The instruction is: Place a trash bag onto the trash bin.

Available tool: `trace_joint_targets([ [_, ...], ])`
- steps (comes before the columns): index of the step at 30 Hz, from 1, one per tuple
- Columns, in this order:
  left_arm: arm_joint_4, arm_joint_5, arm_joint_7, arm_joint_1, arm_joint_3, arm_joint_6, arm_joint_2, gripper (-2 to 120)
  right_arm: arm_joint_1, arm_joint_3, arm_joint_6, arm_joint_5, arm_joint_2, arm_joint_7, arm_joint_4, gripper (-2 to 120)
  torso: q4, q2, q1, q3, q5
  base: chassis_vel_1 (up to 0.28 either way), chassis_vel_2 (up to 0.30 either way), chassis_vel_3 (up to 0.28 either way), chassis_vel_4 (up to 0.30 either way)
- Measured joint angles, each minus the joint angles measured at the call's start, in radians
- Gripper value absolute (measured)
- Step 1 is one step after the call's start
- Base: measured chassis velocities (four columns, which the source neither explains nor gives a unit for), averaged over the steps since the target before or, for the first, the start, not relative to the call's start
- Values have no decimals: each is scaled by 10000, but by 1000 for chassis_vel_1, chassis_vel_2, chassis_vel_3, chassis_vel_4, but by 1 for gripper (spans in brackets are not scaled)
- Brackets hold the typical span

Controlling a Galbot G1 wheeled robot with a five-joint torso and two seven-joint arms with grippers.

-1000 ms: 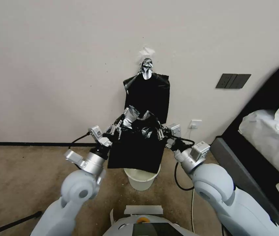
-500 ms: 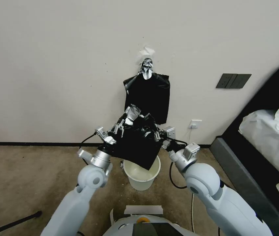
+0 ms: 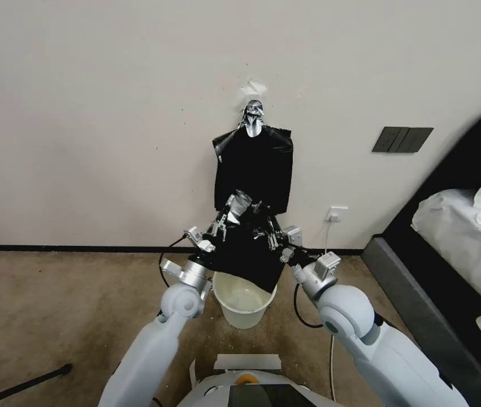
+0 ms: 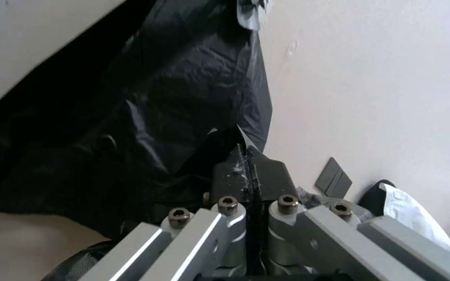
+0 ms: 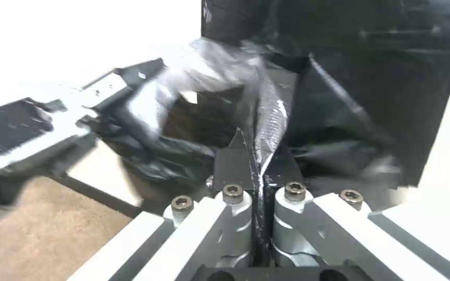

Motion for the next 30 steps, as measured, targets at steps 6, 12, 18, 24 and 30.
trace_joint_targets([
  [6,296,278,-32,327,58,-146,-241,0,-516,-78,110,-152,9,-47,-11,0,0,0,0,0,-1,0,0,0,0],
  [12,228,488,-237,767,-106,-254,-203,0,-773,-144,171,-156,-12,-31,-97,0,2,0,0,0,-1,0,0,0,0],
  [18,-499,1551,-1528,1757,-574,-191,-116,0,-1483,-334,250,-141,-177,271,-121,0,-1,0,-1,-1,-2,0,0,0,0],
  [24,-1125,2688,-2311,2913,-951,279,22,0,-1662,-755,255,-340,-121,529,-321,0,1,1,0,-1,-2,0,0,0,0],
  [30,-1555,3811,-3232,4161,-1091,945,57,0,-1952,-1202,-31,-692,-215,1195,-452,0,1,1,-1,-1,-2,0,0,0,0],
])
